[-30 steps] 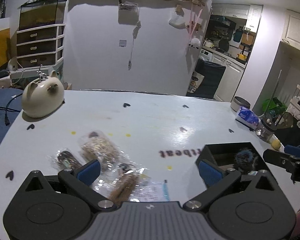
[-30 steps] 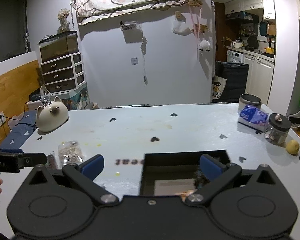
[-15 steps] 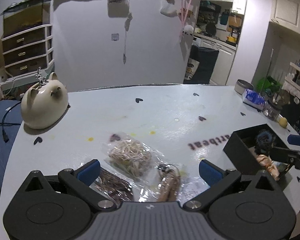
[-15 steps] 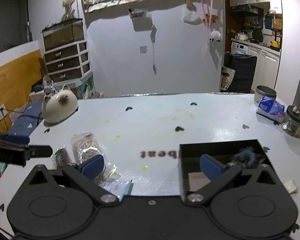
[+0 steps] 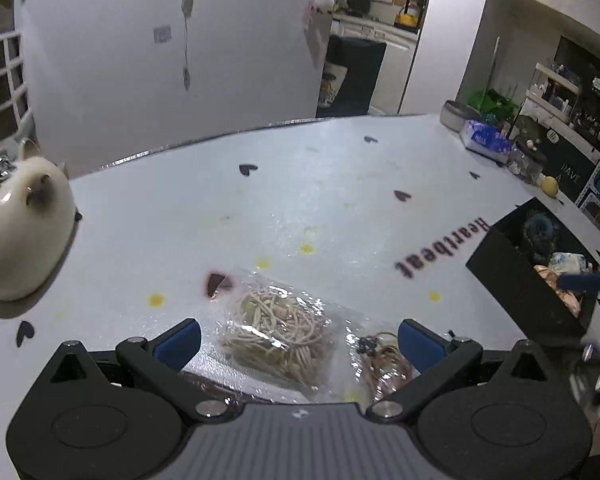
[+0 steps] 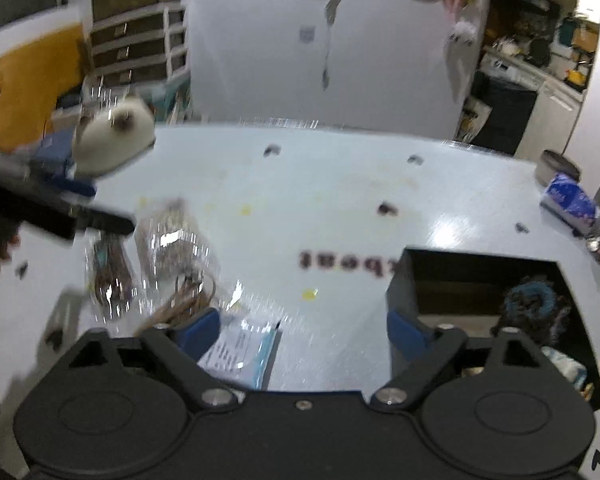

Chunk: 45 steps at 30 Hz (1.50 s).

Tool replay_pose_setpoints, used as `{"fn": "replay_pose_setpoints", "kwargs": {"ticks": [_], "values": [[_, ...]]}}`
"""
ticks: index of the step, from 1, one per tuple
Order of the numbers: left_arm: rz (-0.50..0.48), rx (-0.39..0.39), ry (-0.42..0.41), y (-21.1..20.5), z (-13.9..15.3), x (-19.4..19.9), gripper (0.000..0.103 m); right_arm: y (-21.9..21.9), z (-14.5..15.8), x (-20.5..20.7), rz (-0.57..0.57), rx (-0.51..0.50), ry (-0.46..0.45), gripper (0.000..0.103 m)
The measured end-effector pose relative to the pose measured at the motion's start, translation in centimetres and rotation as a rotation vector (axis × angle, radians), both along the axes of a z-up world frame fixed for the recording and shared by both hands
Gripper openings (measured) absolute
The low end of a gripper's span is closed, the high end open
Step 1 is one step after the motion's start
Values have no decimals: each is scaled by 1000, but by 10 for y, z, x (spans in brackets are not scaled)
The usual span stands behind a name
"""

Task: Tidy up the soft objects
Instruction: 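Move left tool to clear bag of white cords while right moves to white sachet, then close left tool on white cord bag while right closes on white-and-blue sachet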

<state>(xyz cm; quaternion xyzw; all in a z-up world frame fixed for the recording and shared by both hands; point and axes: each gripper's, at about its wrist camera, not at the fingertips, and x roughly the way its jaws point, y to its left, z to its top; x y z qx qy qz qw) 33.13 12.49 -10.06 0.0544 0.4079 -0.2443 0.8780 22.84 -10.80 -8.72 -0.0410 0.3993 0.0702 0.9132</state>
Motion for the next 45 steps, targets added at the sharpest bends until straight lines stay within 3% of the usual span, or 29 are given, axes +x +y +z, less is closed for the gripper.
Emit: {"fn": "replay_pose_setpoints", "kwargs": {"ticks": [11,18,22,25,30,32,38,45], "values": [[141,54,96,-24,-30,59,103,39,-54,18,93,-76,128,87],[178,148,153,-48,-49,75,103,52,-67,25,116,-88,172,88],[209,158,168,-47,-51,72,103,57,-70,31,123,-92,176,91],[271,107,208,-37,-46,65,103,58,-70,34,116,-83,179,92],[435,-85,376,-17,-49,64,103,68,-66,40,128,-72,159,95],[456,-90,387,-20,-51,67,103,73,-67,44,137,-79,158,96],[431,-29,348,-40,-58,81,103,83,-75,58,162,-68,186,97],[294,79,282,-60,-68,96,102,69,-78,52,101,-80,219,97]]}}
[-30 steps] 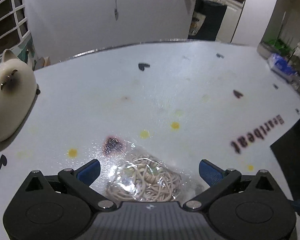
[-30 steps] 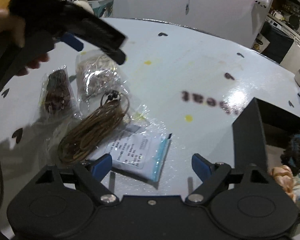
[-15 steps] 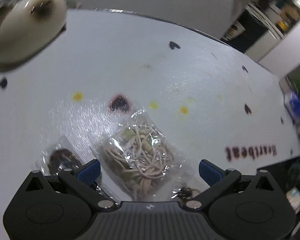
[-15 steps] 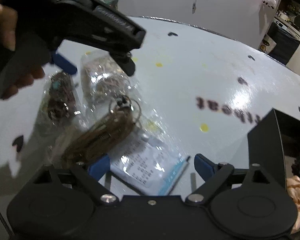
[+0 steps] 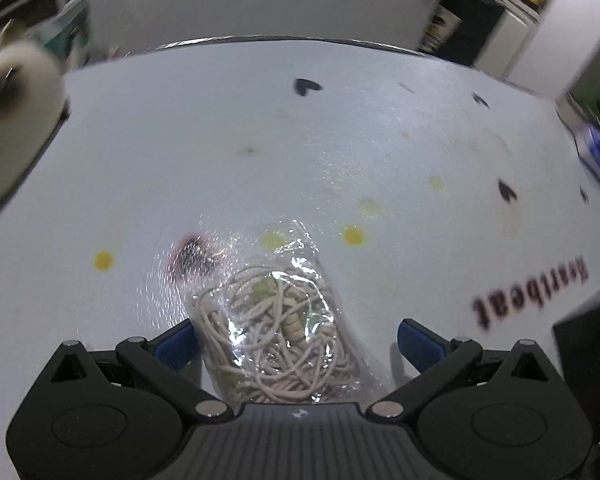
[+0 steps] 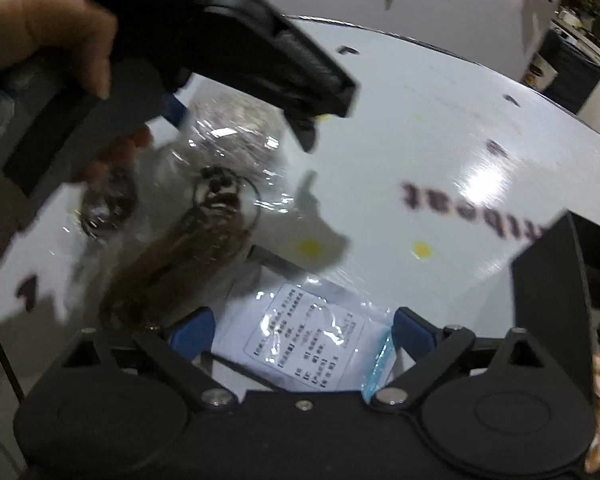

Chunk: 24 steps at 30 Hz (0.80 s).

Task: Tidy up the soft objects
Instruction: 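Close left tool on white cord bag while right closes on white-and-blue sachet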

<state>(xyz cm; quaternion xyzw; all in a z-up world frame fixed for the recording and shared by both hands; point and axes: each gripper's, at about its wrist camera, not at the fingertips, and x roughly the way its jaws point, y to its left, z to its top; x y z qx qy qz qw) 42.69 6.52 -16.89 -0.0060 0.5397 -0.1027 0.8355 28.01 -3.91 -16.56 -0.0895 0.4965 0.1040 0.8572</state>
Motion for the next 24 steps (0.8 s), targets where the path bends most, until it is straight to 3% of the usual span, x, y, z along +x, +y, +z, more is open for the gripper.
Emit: {"fn": "replay_pose_setpoints", "kwargs": {"ticks": [4,8,12,17,20,24], "values": [[-75,64,-30,3,-4,-3,102,-16,0,-3,-63,-11,7,97],[-111,61,-37,16,-2,-4,90,-29,3,-4,-114,-8,3,97],[-138,42,-31,29,3,-5,82,-41,13,-7,-168,63,0,97],[-155,8,-26,41,5,-7,82,-58,25,-7,-267,191,35,97],[-174,-5,-33,41,5,-7,82,-64,24,-3,-341,213,69,103],[-200,14,-56,35,5,-7,82,-67,12,7,-445,235,142,103]]}}
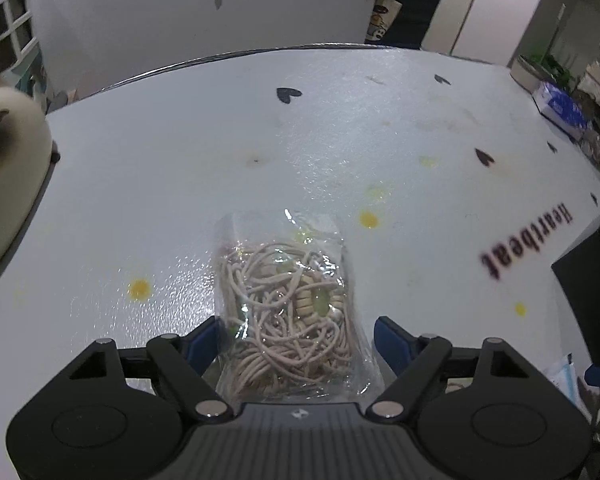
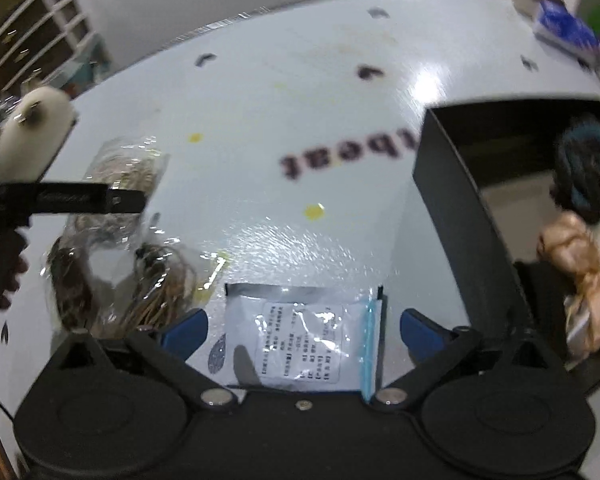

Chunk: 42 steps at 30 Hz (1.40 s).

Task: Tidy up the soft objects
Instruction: 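Close left tool on white cord bag while right closes on white-and-blue sachet, then lift cord bag with left tool toward box while right carries sachet over it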

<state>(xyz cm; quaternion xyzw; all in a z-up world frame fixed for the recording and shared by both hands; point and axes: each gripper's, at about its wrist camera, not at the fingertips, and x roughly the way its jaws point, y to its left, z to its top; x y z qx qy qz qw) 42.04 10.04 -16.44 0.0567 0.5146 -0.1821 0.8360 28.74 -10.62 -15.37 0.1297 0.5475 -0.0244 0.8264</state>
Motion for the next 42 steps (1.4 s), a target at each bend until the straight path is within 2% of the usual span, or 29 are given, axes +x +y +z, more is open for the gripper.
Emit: {"fn": "replay_pose_setpoints", "kwargs": {"ticks": [6,14,18,20,25,28,37,42], "values": [[-27,33,-10,-8,-2,3,82,14,-16,6,-6,-40,72,103],[-77,86,-48,-16,3,9,82,39,-17,5,78,-153,72,103],[-107,114,-32,-18,3,13,72,38,-16,3,92,-153,52,103],[-104,100,-12,-17,2,14,71,38,-16,2,100,-152,41,102],[-80,83,6,-13,1,12,68,37,-5,-6,151,-155,-7,83],[-62,45,-1,-6,0,7,61,37,-2,-9,194,-159,-39,76],[-25,-41,-36,7,6,-16,56,32,4,-15,217,-149,-89,71],[21,-96,-72,17,20,-33,56,24,21,-17,198,-145,-151,71]]}}
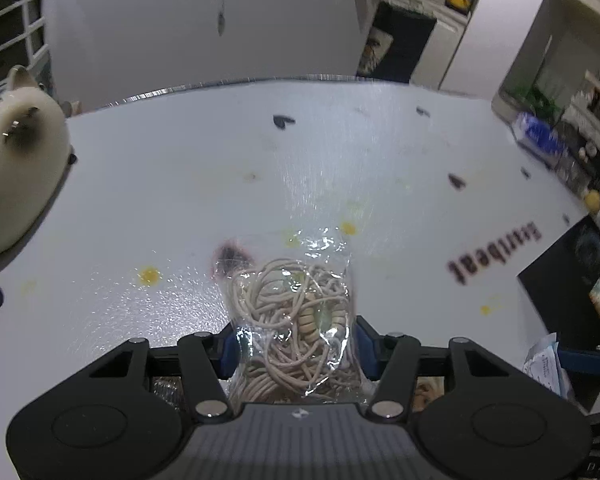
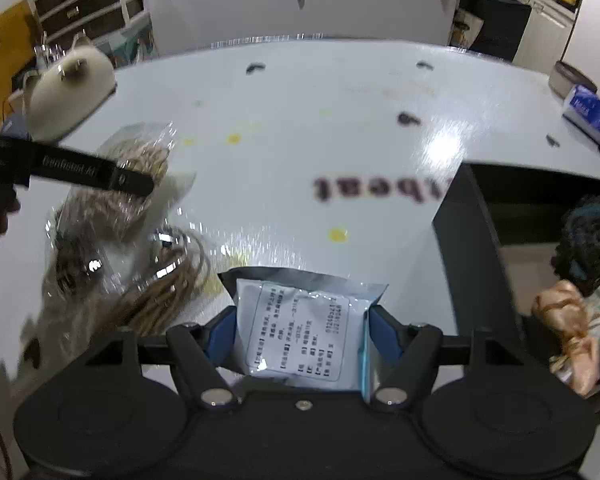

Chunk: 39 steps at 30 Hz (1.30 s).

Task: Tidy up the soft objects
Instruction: 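Lift cord bag with left tool toward box while right carries sachet over it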

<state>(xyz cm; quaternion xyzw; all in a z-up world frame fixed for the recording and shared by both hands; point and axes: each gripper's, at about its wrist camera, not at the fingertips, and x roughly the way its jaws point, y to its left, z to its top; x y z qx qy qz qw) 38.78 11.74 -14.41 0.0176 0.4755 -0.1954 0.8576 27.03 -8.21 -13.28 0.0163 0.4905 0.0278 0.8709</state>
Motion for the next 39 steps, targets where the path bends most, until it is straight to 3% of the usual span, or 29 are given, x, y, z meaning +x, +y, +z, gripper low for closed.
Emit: {"fn": "replay_pose_setpoints", "kwargs": {"ticks": [7,15,22,31,39], "values": [[29,-80,-72,6,34,-21,56,-8,33,-12,2,11,-108,71],[-25,-135,-172,-9,78,-51,56,-23,75,-31,7,34,-229,71],[-58,-156,-225,-29,98,-76,56,-44,98,-50,2,62,-302,72],[-68,-193,-250,-61,112,-104,56,-91,103,-62,-22,71,-321,72],[-46,-228,-258,-111,121,-113,56,-155,92,-39,-26,55,-281,72]]}}
